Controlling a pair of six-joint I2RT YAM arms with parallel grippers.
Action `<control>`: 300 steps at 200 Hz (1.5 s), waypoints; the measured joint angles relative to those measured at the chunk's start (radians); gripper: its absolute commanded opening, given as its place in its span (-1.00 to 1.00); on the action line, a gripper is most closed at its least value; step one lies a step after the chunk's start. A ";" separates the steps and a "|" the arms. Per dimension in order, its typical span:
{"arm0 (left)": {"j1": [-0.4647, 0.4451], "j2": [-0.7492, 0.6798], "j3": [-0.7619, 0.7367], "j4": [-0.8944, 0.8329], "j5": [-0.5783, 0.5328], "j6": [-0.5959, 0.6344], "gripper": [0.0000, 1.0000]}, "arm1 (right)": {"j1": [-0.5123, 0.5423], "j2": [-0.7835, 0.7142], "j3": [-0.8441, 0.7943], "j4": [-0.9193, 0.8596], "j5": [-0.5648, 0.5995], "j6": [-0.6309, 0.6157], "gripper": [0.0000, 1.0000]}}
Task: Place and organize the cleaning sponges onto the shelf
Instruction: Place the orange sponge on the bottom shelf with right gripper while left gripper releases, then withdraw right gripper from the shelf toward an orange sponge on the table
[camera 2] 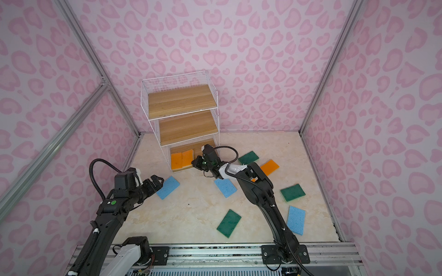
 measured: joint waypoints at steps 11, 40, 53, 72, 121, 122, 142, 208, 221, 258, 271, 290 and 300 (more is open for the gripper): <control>0.000 0.001 0.000 0.001 0.001 0.000 0.95 | 0.000 0.006 0.008 -0.007 0.001 -0.001 -0.91; 0.000 0.008 0.000 0.002 0.006 0.000 0.95 | -0.004 0.016 0.014 -0.013 0.007 0.003 -0.29; 0.000 0.008 0.000 0.002 0.008 0.001 0.96 | -0.007 0.021 0.014 -0.014 0.006 0.003 0.11; 0.000 0.014 0.000 0.002 0.008 0.001 0.95 | -0.010 0.024 0.022 -0.012 -0.002 0.010 0.50; 0.000 0.019 0.000 0.004 0.008 0.001 0.95 | -0.013 0.002 -0.020 0.036 -0.005 0.010 0.64; 0.000 0.019 0.000 0.004 0.008 0.001 0.95 | -0.013 0.002 -0.023 0.038 -0.005 0.010 0.64; 0.000 0.019 0.000 0.004 0.008 0.001 0.95 | -0.014 -0.008 -0.048 0.061 -0.006 0.015 0.64; 0.000 0.009 -0.007 0.002 0.007 0.000 0.96 | -0.015 -0.032 -0.119 0.065 -0.004 0.044 -0.15; 0.000 0.009 -0.007 0.002 0.007 0.000 0.96 | -0.015 -0.035 -0.127 0.069 -0.002 0.048 -0.31; 0.000 0.009 -0.007 0.002 0.007 0.000 0.97 | -0.015 -0.032 -0.129 0.077 -0.001 0.064 -0.63; 0.000 0.009 -0.007 0.002 0.007 0.000 0.97 | -0.015 -0.025 -0.119 0.079 -0.001 0.070 -0.68; 0.000 0.009 -0.007 0.002 0.007 0.000 0.96 | -0.015 -0.014 -0.105 0.085 -0.002 0.081 -0.69; 0.000 0.009 -0.007 0.002 0.007 0.000 0.96 | -0.015 -0.010 -0.097 0.087 -0.001 0.081 -0.69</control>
